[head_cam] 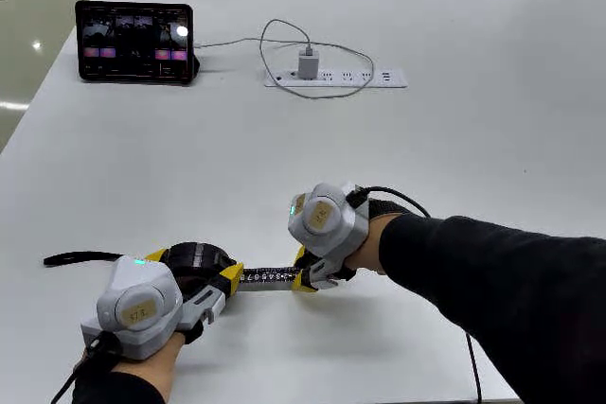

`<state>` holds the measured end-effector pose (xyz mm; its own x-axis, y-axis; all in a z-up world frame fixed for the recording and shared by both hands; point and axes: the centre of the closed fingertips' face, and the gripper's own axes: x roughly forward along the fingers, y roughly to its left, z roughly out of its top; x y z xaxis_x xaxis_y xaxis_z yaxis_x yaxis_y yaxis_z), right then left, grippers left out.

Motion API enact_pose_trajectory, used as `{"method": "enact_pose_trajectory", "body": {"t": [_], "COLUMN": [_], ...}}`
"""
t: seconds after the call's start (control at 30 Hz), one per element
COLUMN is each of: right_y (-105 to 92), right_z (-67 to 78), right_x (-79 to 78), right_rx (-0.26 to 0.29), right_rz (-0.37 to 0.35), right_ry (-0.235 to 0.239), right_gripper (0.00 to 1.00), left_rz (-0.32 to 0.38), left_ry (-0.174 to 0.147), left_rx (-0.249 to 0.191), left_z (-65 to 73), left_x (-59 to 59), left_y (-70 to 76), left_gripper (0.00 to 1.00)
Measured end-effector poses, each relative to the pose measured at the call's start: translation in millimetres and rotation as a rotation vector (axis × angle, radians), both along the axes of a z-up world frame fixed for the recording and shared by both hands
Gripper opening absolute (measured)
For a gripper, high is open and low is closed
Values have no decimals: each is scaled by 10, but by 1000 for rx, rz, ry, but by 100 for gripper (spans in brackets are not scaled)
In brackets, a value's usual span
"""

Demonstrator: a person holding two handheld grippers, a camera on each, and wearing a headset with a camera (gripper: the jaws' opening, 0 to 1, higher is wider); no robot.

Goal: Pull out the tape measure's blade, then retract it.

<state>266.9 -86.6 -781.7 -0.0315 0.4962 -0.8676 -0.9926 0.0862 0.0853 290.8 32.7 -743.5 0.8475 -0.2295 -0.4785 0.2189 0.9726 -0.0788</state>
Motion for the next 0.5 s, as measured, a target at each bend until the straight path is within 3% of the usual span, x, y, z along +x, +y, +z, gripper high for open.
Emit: {"method": "enact_pose_trajectory", "body": {"t": [0.5], "right_y": [55], "right_z": [3], "right_x": [0], "right_rx": [5], "right_rz": [-5], "right_ry": [-2], "right_gripper": [10], "left_rz": [1], "left_ry": [-1], "left_rx": [-5], "left_z": [2], "left_x": [-3], "left_y": [5], "left_gripper": [60]}}
